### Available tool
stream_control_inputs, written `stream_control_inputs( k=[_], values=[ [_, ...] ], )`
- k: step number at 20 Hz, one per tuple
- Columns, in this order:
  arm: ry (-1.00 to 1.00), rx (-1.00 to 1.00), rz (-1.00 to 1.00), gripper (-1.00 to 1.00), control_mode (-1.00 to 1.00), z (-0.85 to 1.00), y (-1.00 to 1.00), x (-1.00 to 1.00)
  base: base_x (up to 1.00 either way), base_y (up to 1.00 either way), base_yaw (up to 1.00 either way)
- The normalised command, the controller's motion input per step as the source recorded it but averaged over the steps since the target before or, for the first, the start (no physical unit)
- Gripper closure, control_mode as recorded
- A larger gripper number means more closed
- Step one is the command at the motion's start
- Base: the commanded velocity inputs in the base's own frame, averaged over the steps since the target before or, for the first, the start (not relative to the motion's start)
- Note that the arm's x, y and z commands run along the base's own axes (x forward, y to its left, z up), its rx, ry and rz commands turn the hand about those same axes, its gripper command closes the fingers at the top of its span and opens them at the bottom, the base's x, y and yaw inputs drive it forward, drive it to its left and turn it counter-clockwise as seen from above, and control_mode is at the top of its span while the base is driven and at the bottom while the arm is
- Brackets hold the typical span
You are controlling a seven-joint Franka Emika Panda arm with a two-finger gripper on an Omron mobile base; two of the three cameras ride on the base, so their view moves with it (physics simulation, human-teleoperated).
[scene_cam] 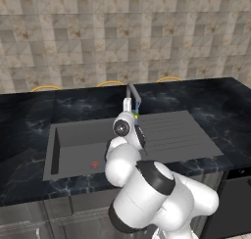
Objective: Soak the sponge with water for a few seconds and then drop it inside the sink.
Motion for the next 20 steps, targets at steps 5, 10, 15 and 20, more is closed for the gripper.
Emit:
stream_control_inputs(
  k=[5, 10, 15, 20],
  values=[
    [0.0, 0.02, 0.0, 1.0, -1.0, -0.05, 0.0, 0.07, 0.0, 0.0, 0.0],
    [0.0, 0.03, 0.0, 1.0, -1.0, 0.0, 0.0, 0.07, 0.0, 0.0, 0.0],
    [0.0, 0.02, 0.0, 1.0, -1.0, -0.08, 0.0, 0.09, 0.0, 0.0, 0.0],
    [0.0, 0.02, 0.0, 1.0, -1.0, -0.16, 0.0, 0.1, 0.0, 0.0, 0.0]
  ],
)
